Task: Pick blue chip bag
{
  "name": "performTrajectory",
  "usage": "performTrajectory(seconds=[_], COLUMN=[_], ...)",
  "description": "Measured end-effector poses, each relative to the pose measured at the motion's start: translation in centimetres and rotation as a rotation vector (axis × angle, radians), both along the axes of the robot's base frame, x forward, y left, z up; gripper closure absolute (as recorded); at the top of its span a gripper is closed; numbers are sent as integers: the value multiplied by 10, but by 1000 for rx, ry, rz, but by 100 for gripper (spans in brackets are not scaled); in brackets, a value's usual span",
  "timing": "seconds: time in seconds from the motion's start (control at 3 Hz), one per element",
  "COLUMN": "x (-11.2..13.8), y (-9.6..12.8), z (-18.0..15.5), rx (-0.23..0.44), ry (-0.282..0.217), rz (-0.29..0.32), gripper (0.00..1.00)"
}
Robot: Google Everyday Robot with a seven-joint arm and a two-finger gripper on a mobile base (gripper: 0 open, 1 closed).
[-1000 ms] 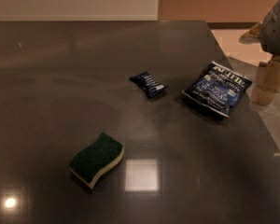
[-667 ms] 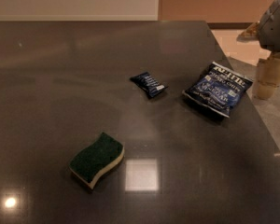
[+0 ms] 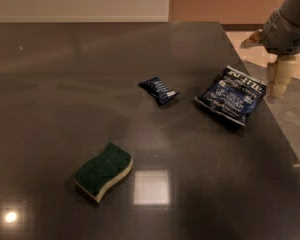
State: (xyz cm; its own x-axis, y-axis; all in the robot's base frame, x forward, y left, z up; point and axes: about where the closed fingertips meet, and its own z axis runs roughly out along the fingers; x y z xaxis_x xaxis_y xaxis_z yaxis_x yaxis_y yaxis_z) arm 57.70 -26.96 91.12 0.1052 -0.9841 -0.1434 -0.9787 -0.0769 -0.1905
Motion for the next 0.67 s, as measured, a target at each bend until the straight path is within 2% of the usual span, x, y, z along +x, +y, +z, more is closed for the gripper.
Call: performTrajectory(seconds=[0.33, 0.67], x=[18, 27], y=[1, 2], z=[-33, -57], rx=[-7, -4], ry=[31, 60], rz=[93, 151], gripper=[0, 0])
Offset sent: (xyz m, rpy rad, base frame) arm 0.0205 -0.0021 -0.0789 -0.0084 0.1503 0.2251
